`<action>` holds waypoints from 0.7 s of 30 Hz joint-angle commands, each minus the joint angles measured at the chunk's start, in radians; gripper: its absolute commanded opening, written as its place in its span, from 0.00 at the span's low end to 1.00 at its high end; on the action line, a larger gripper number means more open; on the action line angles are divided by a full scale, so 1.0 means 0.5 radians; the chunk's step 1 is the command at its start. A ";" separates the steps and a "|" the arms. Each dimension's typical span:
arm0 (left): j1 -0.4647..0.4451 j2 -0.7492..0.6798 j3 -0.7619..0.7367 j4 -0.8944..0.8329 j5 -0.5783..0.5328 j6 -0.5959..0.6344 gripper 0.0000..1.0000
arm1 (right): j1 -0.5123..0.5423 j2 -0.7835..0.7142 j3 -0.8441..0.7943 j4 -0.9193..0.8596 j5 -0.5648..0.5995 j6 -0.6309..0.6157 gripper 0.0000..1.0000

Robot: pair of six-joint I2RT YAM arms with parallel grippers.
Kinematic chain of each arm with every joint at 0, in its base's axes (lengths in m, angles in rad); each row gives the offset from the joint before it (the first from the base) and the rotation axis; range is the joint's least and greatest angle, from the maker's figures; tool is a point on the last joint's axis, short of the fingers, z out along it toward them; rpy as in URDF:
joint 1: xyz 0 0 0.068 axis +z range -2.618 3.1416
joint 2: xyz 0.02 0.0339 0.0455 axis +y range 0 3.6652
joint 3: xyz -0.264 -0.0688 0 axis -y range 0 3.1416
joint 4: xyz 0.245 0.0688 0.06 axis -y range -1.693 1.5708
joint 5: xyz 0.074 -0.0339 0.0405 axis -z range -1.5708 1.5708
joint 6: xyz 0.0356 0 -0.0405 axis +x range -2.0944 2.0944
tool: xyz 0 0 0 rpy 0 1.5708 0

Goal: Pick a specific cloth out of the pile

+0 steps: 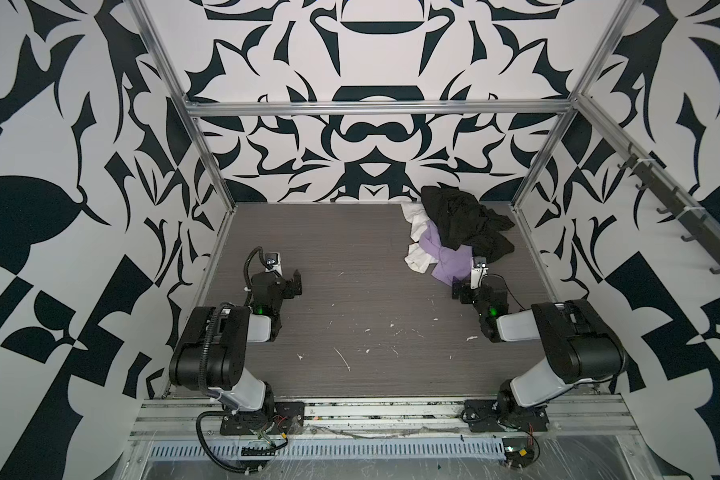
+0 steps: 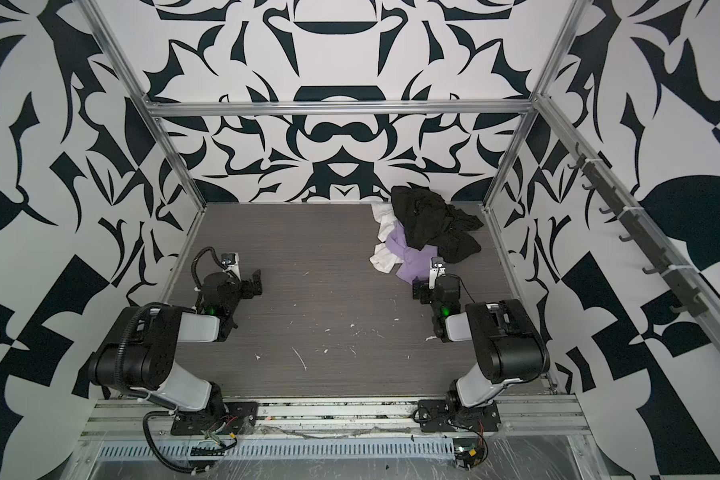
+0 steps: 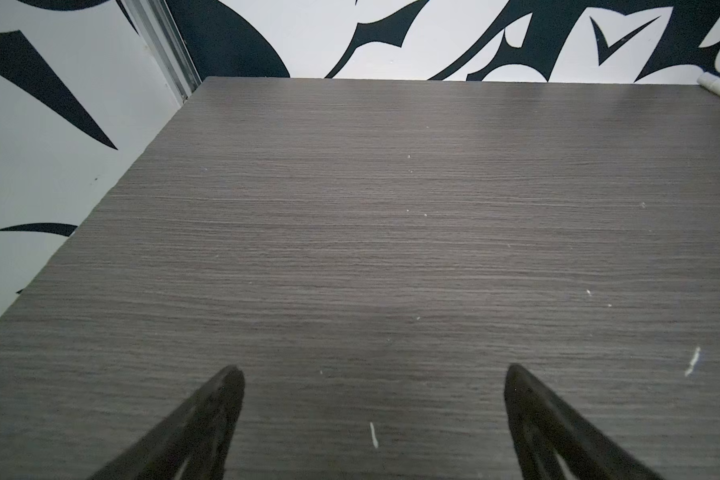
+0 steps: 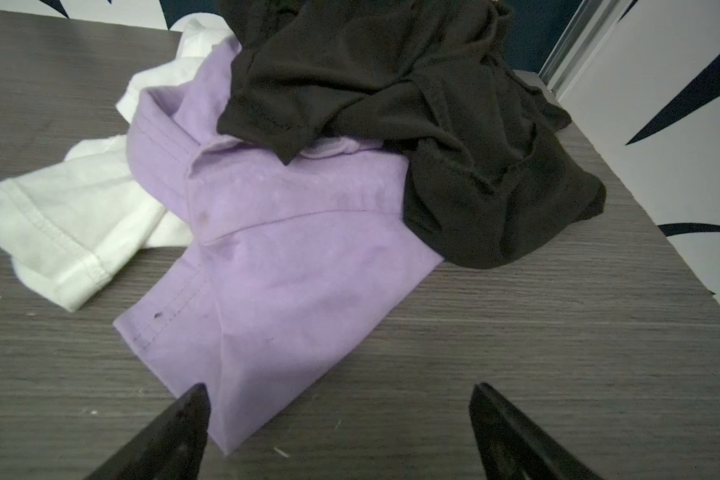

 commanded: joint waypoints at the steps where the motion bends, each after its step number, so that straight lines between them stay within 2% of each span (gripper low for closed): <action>1: 0.002 0.022 0.039 0.016 0.002 -0.006 1.00 | -0.015 -0.040 0.056 0.039 -0.030 0.017 0.99; 21: 0.004 0.012 0.028 0.025 0.006 -0.003 1.00 | -0.055 -0.055 0.036 0.056 -0.101 0.043 0.99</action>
